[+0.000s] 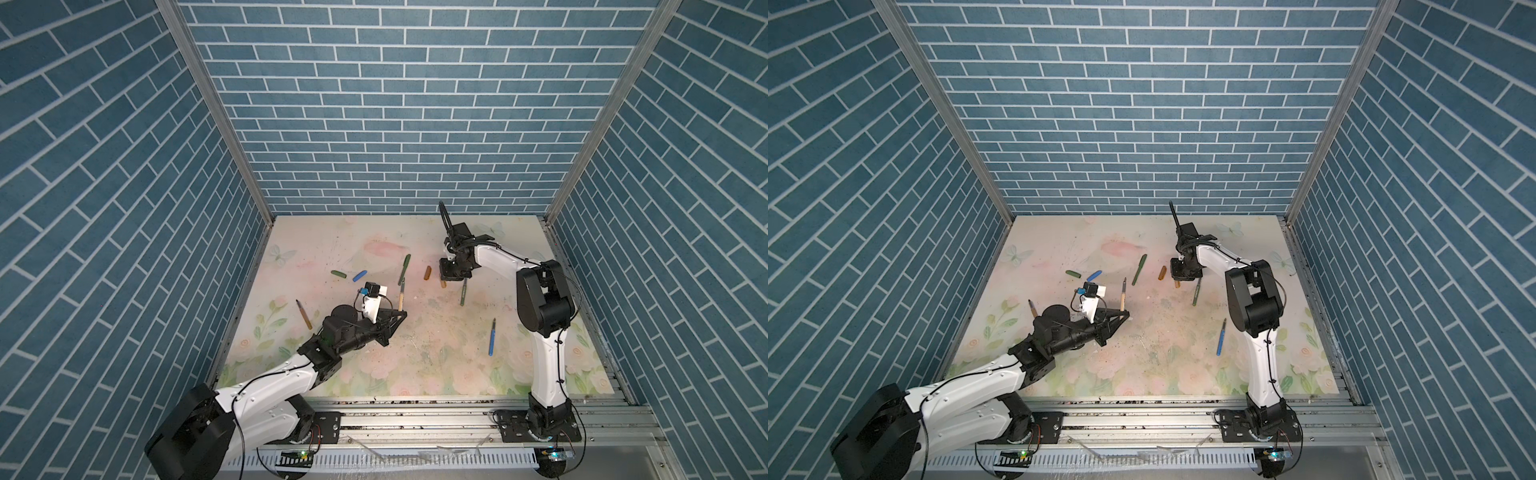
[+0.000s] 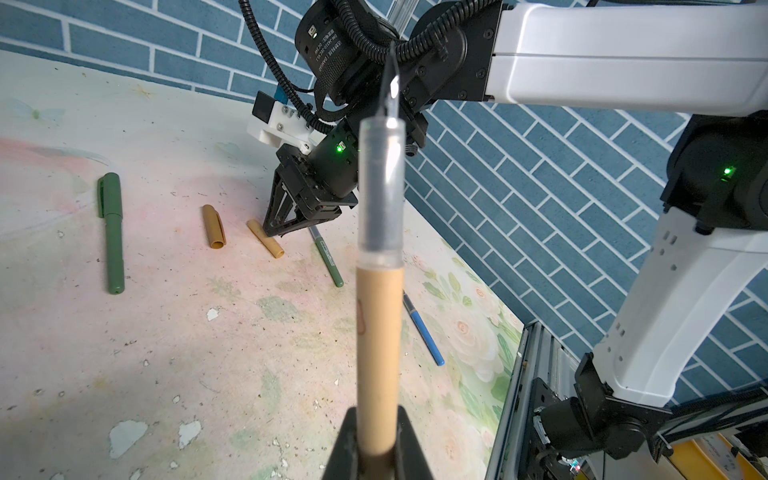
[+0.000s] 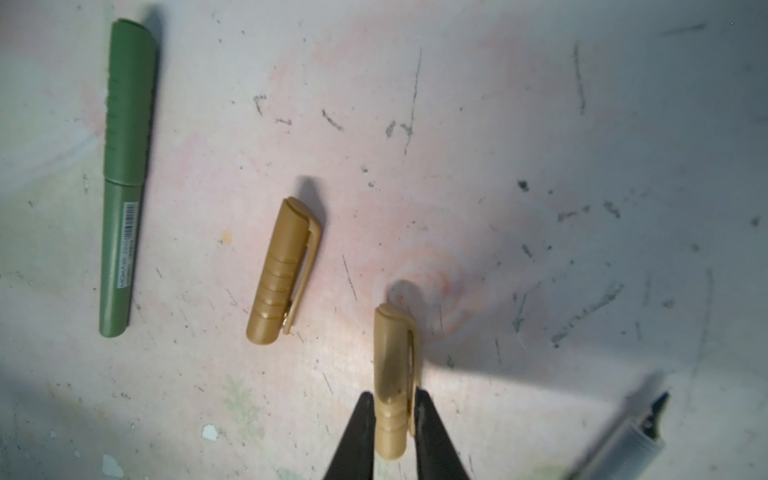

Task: Insert the pens into the pen caps
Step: 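Lower the right gripper and close it on the nearer tan cap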

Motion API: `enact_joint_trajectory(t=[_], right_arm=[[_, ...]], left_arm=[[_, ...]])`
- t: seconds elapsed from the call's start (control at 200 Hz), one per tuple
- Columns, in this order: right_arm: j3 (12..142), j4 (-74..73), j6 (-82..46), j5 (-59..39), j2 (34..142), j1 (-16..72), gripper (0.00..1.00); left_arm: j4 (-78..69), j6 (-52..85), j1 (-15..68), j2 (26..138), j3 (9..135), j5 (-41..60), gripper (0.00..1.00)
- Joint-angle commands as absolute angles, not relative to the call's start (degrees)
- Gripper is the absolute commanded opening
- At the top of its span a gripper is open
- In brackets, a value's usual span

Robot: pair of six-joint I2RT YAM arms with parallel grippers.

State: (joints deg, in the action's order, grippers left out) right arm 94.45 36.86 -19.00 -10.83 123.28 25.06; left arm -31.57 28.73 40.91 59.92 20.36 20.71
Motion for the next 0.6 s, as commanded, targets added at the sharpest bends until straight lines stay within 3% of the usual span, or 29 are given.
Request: enact_joint_trajectory(t=[0.0, 0.595], right_arm=[[95.76, 38.4, -17.22, -11.03, 124.9, 24.79, 0.2], [95.53, 39.38, -14.99, -5.36, 127.9, 24.72, 0.26]], left_arm=[[-32.42, 28.17, 41.04, 60.27, 22.2, 21.61, 0.0], [-34.0, 28.48, 41.04, 61.82, 21.97, 21.79, 0.0]])
